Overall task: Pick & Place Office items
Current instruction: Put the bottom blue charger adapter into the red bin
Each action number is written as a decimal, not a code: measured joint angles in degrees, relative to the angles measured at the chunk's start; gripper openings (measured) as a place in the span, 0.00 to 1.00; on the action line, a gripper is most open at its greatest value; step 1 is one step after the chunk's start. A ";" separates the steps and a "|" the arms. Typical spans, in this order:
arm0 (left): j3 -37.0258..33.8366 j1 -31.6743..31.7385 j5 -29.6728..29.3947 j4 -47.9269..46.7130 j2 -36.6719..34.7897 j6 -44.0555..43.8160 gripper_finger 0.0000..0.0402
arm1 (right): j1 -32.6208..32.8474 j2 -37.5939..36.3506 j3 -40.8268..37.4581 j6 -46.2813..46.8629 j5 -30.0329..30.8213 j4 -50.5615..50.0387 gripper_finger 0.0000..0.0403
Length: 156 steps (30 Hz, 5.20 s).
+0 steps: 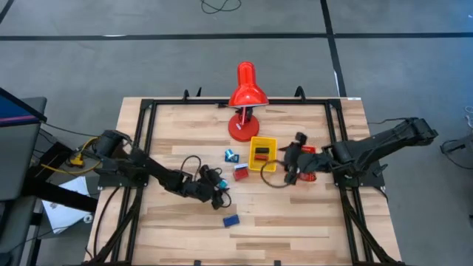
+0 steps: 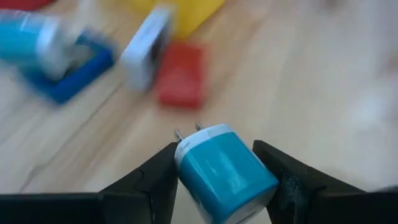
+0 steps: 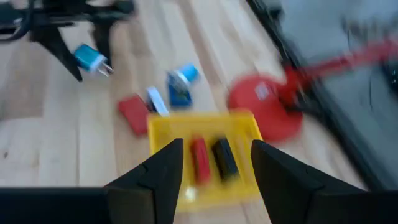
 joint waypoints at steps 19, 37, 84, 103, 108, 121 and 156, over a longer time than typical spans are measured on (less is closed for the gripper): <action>0.06 1.76 23.44 14.52 -9.65 12.31 0.45 | 8.05 30.04 -6.09 -50.12 -3.68 70.23 0.45; 0.06 2.05 29.69 21.37 -9.65 13.42 0.46 | 10.20 33.40 -3.75 -48.54 -15.85 74.50 0.66; 0.06 2.16 34.80 25.87 -9.63 14.90 0.53 | 4.01 39.09 3.23 -46.74 -25.87 74.45 0.32; -12.05 9.94 34.63 24.50 -18.77 22.27 0.85 | 3.56 24.69 3.16 -23.55 -21.63 40.02 0.32; -16.23 12.66 27.00 25.09 -21.99 23.88 0.86 | 0.96 17.25 3.16 -7.72 -21.34 19.99 0.32; -16.79 13.41 17.25 25.35 -22.59 27.60 0.85 | -7.10 4.25 3.14 24.26 -18.90 -24.96 0.32; -16.79 13.41 17.14 25.16 -22.55 29.87 0.85 | -5.93 4.47 -11.49 40.67 -28.42 -24.96 0.33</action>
